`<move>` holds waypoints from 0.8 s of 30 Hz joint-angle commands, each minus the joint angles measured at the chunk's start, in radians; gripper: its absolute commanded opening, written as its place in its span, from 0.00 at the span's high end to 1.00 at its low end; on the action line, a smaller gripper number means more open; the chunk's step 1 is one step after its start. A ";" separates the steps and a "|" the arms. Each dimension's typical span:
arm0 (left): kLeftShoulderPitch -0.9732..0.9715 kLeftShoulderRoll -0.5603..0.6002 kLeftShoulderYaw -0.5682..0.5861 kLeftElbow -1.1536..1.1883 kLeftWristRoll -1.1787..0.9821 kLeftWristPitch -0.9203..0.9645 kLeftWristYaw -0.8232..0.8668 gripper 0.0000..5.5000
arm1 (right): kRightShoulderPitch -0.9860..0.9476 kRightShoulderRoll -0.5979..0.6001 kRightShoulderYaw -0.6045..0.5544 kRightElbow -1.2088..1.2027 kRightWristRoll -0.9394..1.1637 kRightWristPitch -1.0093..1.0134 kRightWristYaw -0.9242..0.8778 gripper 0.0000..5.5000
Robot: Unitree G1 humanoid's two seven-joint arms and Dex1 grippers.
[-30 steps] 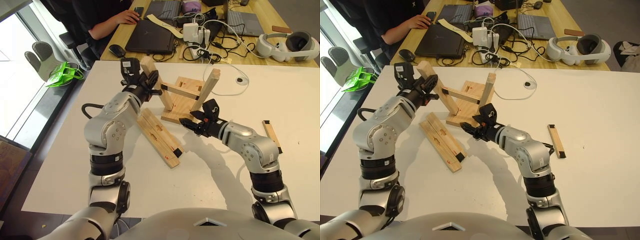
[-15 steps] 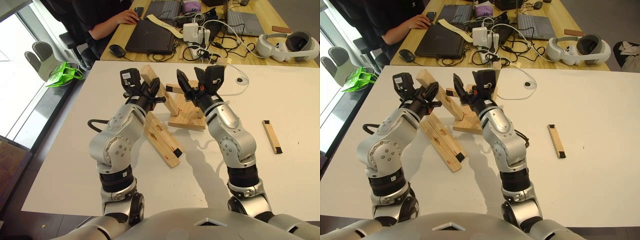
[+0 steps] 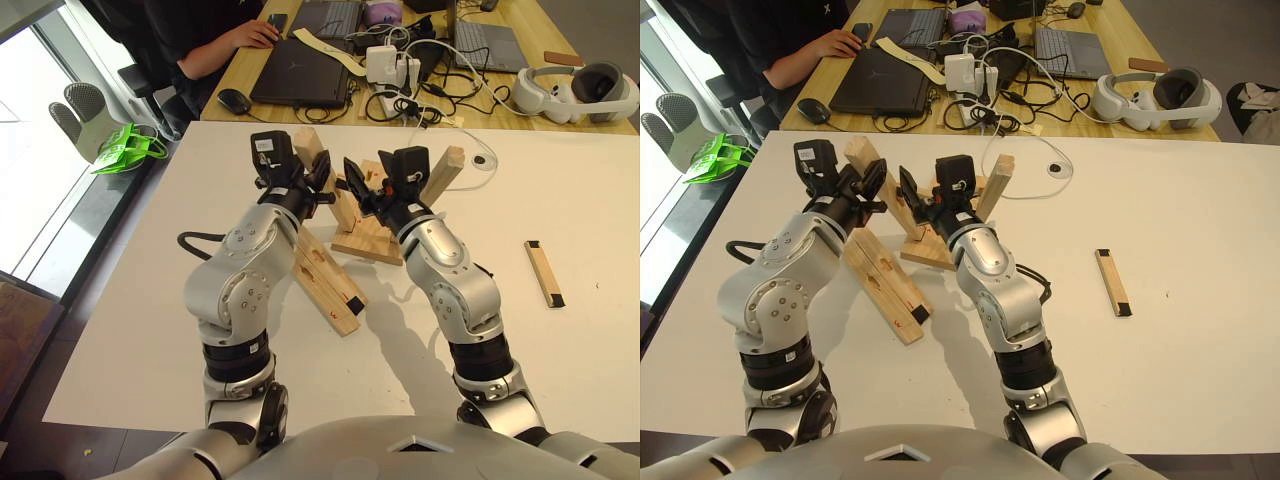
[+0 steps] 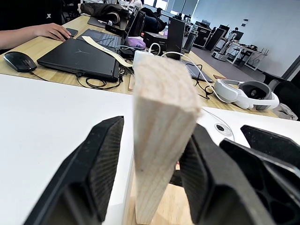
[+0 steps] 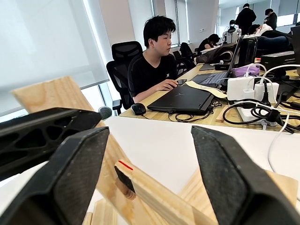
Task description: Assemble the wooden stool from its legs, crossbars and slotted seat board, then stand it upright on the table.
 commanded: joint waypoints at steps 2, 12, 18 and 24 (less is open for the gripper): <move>-0.037 -0.030 0.028 -0.016 -0.001 0.015 0.016 0.54 | 0.018 0.068 0.004 -0.012 -0.010 -0.014 -0.031 0.41; -0.091 -0.058 0.081 -0.038 -0.030 0.011 0.011 0.54 | 0.074 0.008 0.081 0.123 -0.082 0.232 -0.094 0.41; -0.087 -0.063 0.091 -0.041 -0.029 0.015 0.015 0.54 | 0.079 -0.006 0.097 0.112 -0.111 0.264 -0.057 0.41; -0.077 -0.075 0.098 -0.038 -0.019 0.006 0.026 0.54 | 0.079 -0.027 0.058 0.086 -0.108 0.269 -0.018 0.41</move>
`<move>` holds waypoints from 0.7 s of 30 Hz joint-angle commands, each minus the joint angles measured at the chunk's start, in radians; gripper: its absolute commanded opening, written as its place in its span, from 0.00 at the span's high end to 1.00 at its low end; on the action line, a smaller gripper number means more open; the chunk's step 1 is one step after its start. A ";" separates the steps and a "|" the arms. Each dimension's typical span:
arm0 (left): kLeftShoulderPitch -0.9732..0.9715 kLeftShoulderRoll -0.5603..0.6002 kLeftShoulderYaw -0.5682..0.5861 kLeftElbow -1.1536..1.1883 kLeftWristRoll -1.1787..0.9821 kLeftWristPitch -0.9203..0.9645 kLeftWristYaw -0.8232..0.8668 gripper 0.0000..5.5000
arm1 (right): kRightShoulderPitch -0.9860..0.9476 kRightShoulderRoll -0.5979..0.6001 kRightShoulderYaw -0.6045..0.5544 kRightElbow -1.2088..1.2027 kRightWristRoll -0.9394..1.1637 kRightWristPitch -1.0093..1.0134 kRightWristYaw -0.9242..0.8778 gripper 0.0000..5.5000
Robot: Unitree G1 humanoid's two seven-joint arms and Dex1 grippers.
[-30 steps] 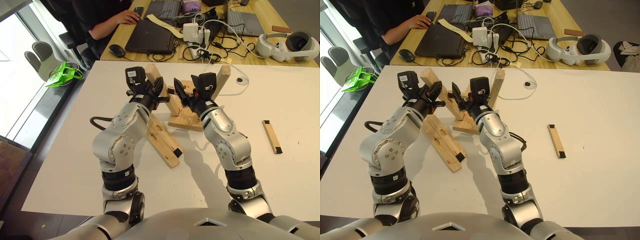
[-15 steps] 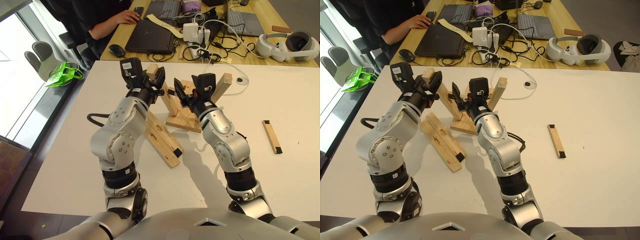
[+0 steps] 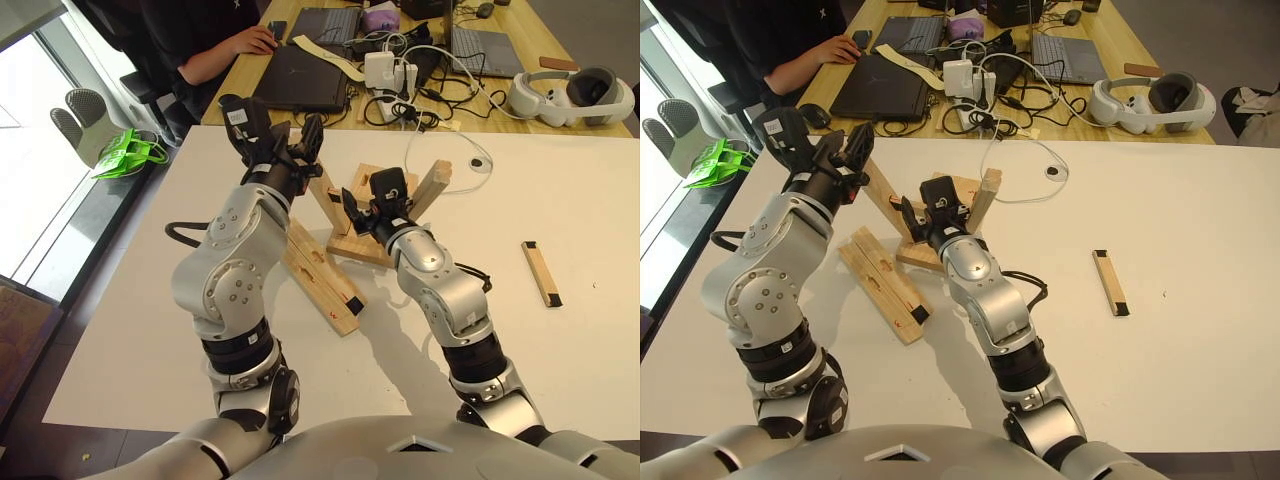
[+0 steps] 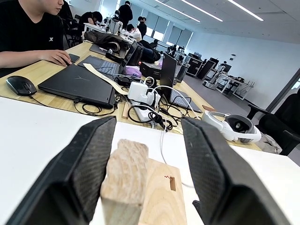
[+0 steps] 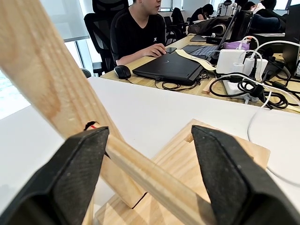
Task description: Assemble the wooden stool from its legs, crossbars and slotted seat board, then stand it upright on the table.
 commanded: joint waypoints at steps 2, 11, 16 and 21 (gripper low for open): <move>-0.002 -0.010 0.001 -0.002 0.008 0.000 0.012 0.54 | 0.058 0.020 -0.049 0.025 0.041 -0.026 0.057 0.41; 0.006 -0.006 0.061 -0.005 -0.019 -0.006 -0.002 0.54 | -0.179 0.176 -0.216 -0.189 0.342 -0.266 0.091 0.41; 0.010 0.037 0.221 -0.061 -0.107 -0.032 -0.021 0.54 | -0.390 0.082 -0.452 -0.267 0.482 -0.251 -0.099 0.41; 0.016 0.162 0.409 -0.064 -0.182 -0.082 -0.039 0.54 | -0.356 -0.111 -0.605 -0.241 0.373 -0.198 -0.210 0.41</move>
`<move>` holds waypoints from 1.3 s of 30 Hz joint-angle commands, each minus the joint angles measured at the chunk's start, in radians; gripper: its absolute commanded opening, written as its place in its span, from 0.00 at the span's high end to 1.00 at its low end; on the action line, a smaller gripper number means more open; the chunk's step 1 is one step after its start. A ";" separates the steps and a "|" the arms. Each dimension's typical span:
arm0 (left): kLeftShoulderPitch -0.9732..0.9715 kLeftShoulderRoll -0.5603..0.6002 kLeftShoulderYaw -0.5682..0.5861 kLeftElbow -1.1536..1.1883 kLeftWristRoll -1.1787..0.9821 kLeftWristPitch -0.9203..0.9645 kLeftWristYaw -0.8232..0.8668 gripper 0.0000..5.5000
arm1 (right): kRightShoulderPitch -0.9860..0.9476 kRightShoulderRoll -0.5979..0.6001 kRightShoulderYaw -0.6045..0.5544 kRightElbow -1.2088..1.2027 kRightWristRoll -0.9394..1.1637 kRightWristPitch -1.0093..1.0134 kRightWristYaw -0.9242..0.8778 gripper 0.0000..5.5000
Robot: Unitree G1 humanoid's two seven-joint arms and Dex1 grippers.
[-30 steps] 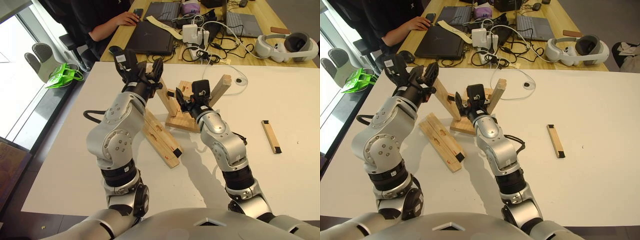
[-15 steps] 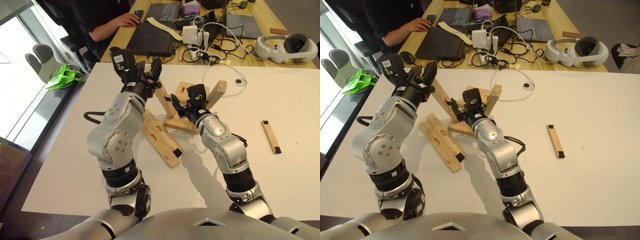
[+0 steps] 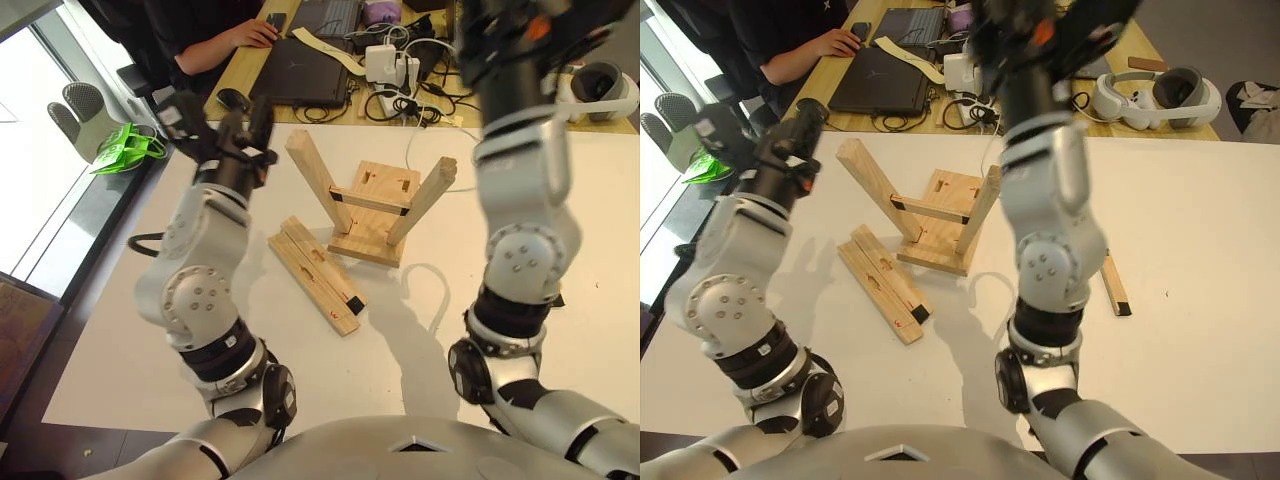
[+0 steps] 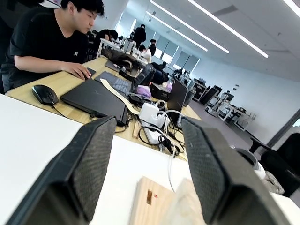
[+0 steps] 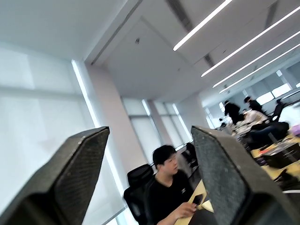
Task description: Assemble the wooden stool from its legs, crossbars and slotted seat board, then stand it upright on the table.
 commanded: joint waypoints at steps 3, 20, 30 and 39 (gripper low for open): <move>0.068 0.197 0.136 0.092 0.068 -0.074 -0.002 0.54 | 0.217 -0.191 -0.103 0.035 -0.211 0.113 -0.096 0.41; 0.026 -0.076 -0.483 0.311 0.368 -0.089 0.044 0.54 | 0.513 -0.082 0.203 0.004 -0.290 0.372 0.046 0.41; 0.110 0.041 -0.312 0.194 0.371 -0.011 -0.012 0.54 | 0.480 -0.079 0.186 0.037 -0.318 0.345 0.085 0.41; -0.187 0.310 -0.071 0.334 0.254 -0.110 -0.215 0.54 | 0.476 -0.119 0.115 0.073 -0.347 0.301 0.108 0.41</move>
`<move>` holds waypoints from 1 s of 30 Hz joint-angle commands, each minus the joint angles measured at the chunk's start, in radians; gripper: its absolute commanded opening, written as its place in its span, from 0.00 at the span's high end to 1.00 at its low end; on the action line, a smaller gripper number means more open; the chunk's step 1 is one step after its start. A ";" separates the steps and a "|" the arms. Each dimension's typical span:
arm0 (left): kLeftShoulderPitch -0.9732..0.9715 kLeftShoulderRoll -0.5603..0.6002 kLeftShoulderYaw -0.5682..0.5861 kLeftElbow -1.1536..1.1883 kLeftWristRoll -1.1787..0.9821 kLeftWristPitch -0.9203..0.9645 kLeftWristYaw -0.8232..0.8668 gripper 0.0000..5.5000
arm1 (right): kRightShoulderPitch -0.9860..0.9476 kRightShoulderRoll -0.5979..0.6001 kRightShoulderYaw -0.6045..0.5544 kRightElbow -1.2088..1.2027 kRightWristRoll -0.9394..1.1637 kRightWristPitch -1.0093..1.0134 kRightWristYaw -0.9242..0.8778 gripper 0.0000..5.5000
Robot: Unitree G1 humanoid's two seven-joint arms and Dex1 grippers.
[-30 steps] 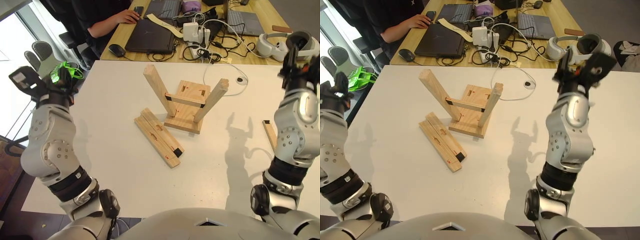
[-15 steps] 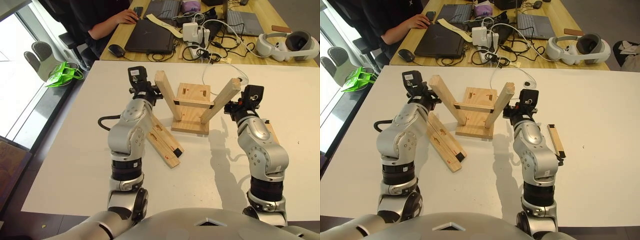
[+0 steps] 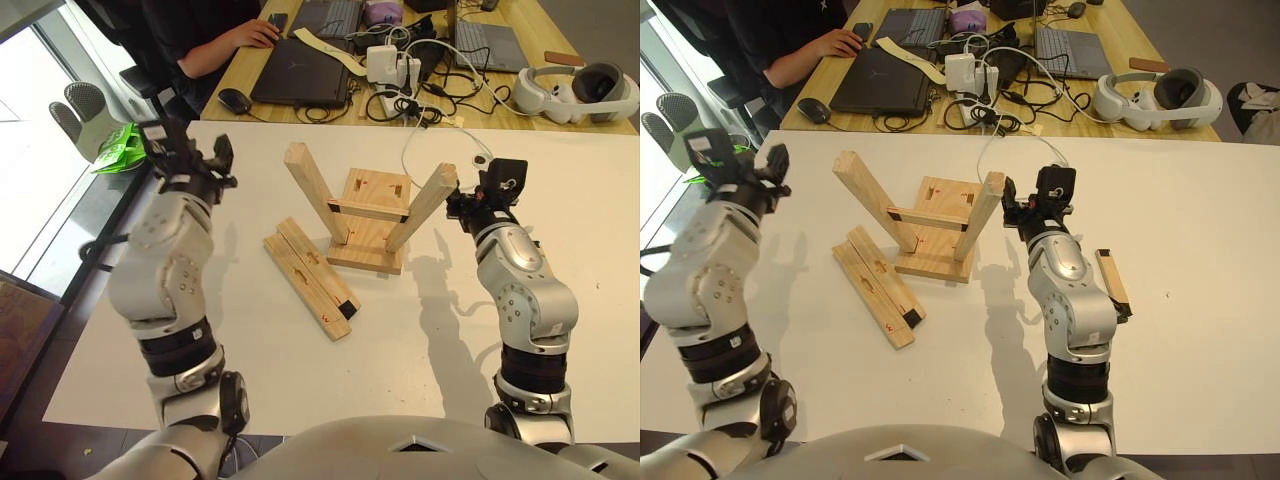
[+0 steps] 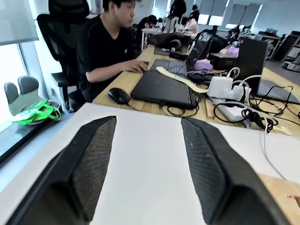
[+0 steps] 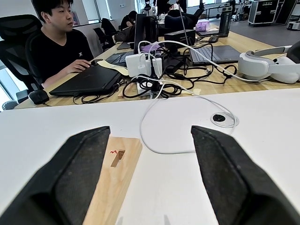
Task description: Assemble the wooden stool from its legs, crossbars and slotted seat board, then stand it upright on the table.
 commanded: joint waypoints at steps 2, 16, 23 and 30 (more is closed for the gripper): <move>-0.316 0.062 0.087 0.172 -0.133 -0.060 -0.094 0.54 | -0.016 -0.003 -0.012 0.021 -0.014 -0.024 0.013 0.41; -0.719 0.098 0.185 0.266 -0.553 0.005 -0.123 0.54 | -0.016 -0.012 -0.015 0.014 -0.023 -0.010 0.051 0.41; -0.316 0.032 -0.056 0.058 -0.659 0.255 -0.048 0.54 | -0.014 -0.014 -0.017 0.005 -0.021 0.002 0.054 0.41; 0.094 -0.092 -0.447 -0.029 -0.464 0.234 0.070 0.54 | -0.030 -0.031 -0.029 0.004 -0.016 0.017 0.063 0.41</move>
